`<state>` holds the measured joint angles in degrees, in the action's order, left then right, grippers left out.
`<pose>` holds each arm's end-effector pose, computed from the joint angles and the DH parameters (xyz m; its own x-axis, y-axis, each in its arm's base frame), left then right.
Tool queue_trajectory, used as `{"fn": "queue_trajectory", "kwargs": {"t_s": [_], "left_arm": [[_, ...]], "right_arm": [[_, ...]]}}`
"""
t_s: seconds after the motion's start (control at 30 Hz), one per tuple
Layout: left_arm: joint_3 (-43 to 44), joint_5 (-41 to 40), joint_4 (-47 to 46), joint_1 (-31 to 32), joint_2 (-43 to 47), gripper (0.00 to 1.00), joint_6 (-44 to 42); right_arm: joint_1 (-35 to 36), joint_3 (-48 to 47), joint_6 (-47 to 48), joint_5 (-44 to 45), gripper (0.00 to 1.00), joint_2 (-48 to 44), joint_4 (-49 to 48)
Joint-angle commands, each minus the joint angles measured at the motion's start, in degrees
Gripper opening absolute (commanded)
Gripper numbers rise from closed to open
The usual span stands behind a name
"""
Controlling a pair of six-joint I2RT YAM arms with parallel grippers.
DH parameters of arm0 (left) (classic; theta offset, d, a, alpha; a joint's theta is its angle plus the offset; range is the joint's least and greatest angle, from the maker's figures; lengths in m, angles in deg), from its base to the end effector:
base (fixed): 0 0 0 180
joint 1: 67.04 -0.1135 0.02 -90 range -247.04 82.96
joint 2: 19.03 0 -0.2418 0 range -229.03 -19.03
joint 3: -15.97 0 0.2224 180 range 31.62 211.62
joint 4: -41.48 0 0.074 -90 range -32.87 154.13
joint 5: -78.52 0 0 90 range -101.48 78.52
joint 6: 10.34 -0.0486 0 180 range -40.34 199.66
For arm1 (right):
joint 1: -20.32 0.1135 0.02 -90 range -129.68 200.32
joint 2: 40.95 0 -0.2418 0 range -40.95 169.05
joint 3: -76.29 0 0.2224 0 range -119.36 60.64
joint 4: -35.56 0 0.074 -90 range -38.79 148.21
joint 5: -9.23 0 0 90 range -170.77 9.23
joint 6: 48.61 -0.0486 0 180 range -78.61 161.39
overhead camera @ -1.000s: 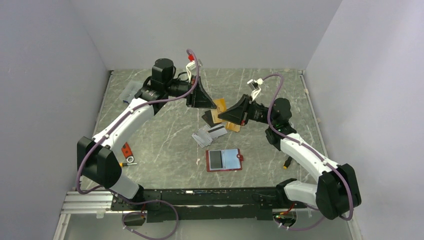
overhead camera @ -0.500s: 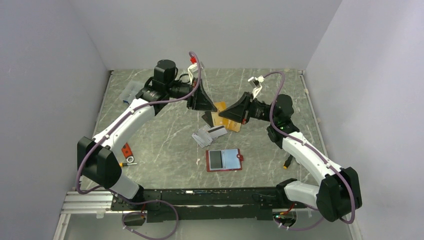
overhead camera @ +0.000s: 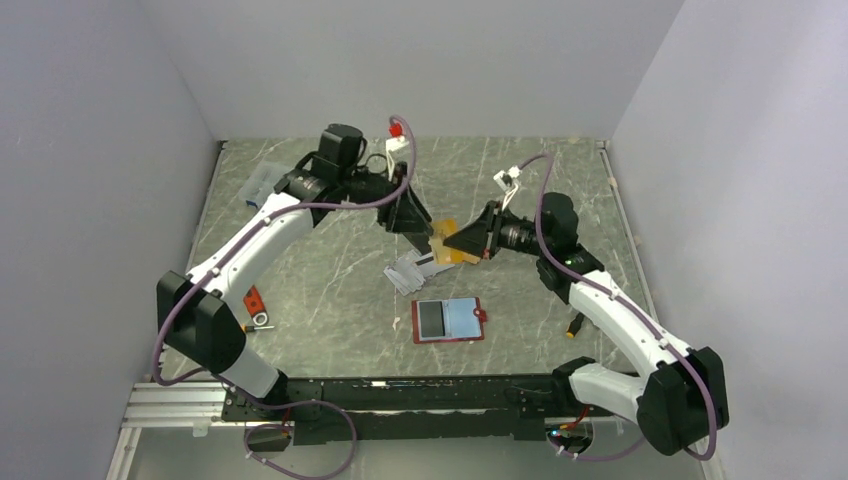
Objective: Put the credit cards into the card holder
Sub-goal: Pick up the credit card from the storage box, then turn over the card slot in the card holder.
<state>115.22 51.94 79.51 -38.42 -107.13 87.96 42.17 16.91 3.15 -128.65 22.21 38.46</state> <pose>0.2562 -0.1893 0.3549 -0.5247 0.2128 -0.8242 0.8477 0.0418 -0.5289 0.2081 0.1223 0.3022 -0.6625 0.1816 -0.7267 -0.6663 0.3004 0.6825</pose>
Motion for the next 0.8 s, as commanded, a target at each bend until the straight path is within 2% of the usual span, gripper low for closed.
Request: {"fn": "queue_trajectory", "kwargs": {"t_s": [0.0,0.13,0.23,0.57,0.77], "left_arm": [[-1.4,-9.0,16.2,4.6,-3.1,0.53,-22.6],[-11.0,-18.6,15.6,8.5,-4.8,0.50,-33.6],[-16.3,-23.7,12.5,10.7,-6.0,0.48,-37.6],[-23.6,-32.4,3.7,16.3,-8.2,0.44,-41.0],[-25.3,-34.7,0.5,18.4,-8.9,0.42,-41.9]], "right_arm": [[0.8,7.0,4.4,12.7,0.00,-1.4,17.4],[4.3,14.3,3.1,21.5,0.00,-5.1,20.4],[6.3,17.7,1.6,27.4,0.00,-7.8,23.0],[11.5,16.7,-0.2,44.3,0.00,-10.8,33.4],[12.2,16.2,-0.3,49.4,0.00,-10.0,36.0]]}}
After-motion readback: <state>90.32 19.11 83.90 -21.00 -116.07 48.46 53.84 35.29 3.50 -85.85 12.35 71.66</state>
